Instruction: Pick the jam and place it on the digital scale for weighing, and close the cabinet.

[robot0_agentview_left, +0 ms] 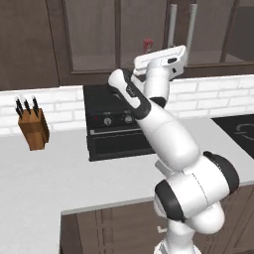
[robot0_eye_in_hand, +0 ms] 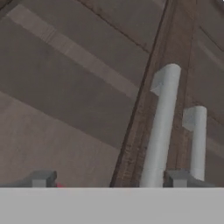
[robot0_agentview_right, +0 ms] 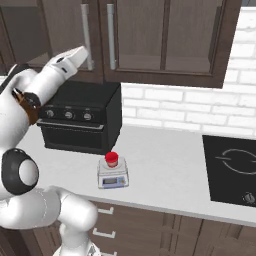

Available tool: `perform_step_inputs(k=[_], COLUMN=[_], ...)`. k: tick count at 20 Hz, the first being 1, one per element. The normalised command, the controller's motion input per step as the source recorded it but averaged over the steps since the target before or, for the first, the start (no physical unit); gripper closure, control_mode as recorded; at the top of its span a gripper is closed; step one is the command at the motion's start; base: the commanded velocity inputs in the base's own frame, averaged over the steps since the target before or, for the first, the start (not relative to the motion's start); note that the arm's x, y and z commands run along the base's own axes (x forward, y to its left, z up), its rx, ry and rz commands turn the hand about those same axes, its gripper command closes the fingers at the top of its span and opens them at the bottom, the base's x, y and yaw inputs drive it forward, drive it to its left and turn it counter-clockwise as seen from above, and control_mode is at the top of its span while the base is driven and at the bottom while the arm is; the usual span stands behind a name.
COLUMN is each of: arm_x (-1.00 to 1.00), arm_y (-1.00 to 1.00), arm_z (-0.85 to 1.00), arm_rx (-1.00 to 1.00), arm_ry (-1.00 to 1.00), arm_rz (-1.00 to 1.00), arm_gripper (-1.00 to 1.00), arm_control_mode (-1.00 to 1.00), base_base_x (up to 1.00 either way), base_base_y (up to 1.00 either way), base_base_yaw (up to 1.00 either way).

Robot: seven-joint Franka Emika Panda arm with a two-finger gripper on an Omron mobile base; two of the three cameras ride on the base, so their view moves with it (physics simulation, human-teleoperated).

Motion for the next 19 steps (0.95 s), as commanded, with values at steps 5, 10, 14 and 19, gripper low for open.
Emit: perform_step_inputs(k=[5, 10, 14, 19], arm_x=[0.56, 0.94, 1.0, 0.65], arm_y=[-0.16, 0.0, 0.0, -0.05], arm_z=[-0.16, -0.39, -0.65, -0.83], arm_rx=[-0.05, -0.03, -0.01, -0.01], arm_ry=[-0.04, -0.11, -0.07, 0.0], arm_rz=[-0.08, -0.03, 0.0, 0.0], arm_gripper=[-1.0, -1.0, -1.0, -1.0], arm_control_mode=[-1.0, -1.0, -1.0, -1.0], base_base_x=[0.0, 0.0, 0.0, 0.0], base_base_y=[0.0, 0.0, 0.0, 0.0], base_base_yaw=[0.0, 0.0, 0.0, 0.0])
